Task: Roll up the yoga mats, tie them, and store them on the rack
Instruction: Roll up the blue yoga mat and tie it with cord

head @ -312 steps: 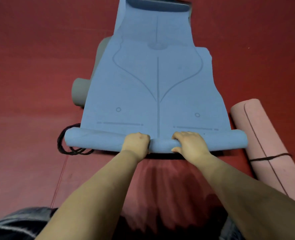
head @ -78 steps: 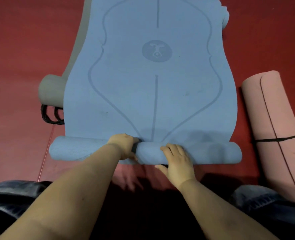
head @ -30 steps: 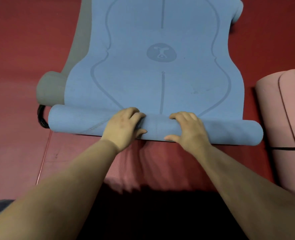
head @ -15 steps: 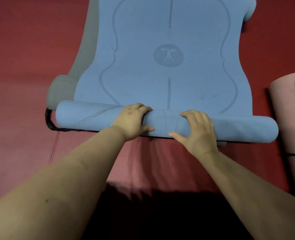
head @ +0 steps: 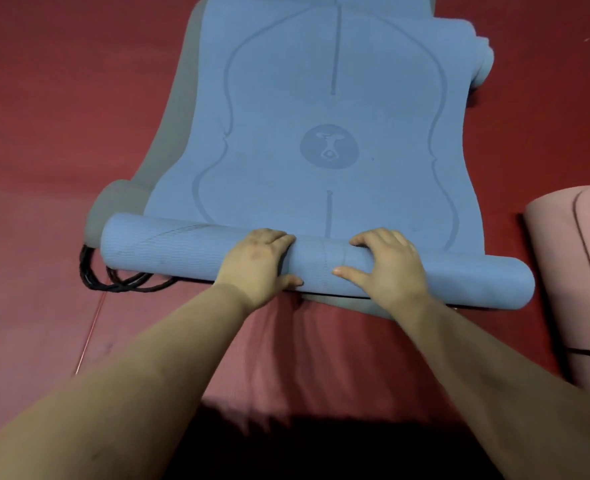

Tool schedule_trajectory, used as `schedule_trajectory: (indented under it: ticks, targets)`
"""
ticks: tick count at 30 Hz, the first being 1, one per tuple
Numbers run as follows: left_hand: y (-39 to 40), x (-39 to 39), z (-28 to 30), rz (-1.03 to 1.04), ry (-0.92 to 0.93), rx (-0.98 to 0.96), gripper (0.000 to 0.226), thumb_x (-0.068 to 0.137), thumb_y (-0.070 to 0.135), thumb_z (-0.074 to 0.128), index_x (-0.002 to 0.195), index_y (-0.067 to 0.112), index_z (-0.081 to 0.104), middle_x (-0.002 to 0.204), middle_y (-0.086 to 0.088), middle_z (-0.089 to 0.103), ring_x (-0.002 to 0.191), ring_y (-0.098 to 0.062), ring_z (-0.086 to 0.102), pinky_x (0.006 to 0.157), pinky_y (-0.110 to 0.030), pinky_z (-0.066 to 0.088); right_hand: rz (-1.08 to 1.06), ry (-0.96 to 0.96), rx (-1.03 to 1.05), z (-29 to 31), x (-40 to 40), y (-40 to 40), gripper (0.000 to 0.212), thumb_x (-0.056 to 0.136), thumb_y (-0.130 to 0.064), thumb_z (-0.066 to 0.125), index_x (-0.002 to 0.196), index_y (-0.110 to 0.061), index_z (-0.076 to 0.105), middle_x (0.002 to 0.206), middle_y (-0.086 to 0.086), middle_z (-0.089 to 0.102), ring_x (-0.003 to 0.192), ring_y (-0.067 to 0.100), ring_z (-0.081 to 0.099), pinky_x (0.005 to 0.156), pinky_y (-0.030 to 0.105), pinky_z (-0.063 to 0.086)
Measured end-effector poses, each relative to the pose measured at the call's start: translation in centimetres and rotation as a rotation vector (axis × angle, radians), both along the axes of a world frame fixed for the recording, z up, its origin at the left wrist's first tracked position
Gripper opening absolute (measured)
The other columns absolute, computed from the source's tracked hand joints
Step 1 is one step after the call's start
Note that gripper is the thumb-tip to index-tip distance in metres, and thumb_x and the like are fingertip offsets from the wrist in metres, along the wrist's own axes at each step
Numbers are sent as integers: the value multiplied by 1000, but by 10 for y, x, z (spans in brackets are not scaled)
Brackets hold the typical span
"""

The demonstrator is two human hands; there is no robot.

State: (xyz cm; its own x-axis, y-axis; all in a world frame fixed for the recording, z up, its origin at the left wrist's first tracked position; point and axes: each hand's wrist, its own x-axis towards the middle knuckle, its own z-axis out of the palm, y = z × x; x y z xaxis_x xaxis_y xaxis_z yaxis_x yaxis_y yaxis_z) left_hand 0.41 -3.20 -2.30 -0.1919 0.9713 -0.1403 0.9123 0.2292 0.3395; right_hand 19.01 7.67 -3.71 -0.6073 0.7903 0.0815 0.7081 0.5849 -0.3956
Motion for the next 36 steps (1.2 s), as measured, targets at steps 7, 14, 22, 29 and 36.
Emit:
schedule_trajectory:
  ticks: [7,14,22,29,36]
  targets:
    - [41,-23,19,-76,15,-239,65,82,57,59,134,18,48,134,-1,51,123,-21,46,102,-32,36,-5,-19,-2,0,-12,-6,65,57,-52,83,109,-17,62,109,-3,61,107,22,53,95,32,37]
    - [23,-21,8,-128,116,69,69,82,53,60,135,10,50,139,-8,50,128,-22,48,107,-27,32,2,-195,-392,22,-38,45,62,62,-54,80,112,-26,58,115,-6,57,112,16,49,90,25,38]
    - [70,-49,22,-64,-41,-290,68,81,59,59,139,28,45,136,3,54,126,-20,45,102,-28,34,58,94,86,-6,-35,8,64,62,-66,64,103,-17,62,103,-2,61,98,23,56,89,37,46]
    - [55,-35,18,-89,131,151,62,72,50,73,117,9,65,120,-9,65,109,-27,62,91,-34,49,9,-23,-312,12,-58,67,57,64,-55,78,109,-25,59,114,-5,59,111,16,49,91,25,36]
    - [86,-47,17,-67,11,-101,73,81,47,67,143,20,39,147,1,40,134,-16,36,106,-22,22,17,69,116,-7,-50,50,60,64,-66,65,103,-20,65,103,-3,63,99,22,57,91,29,34]
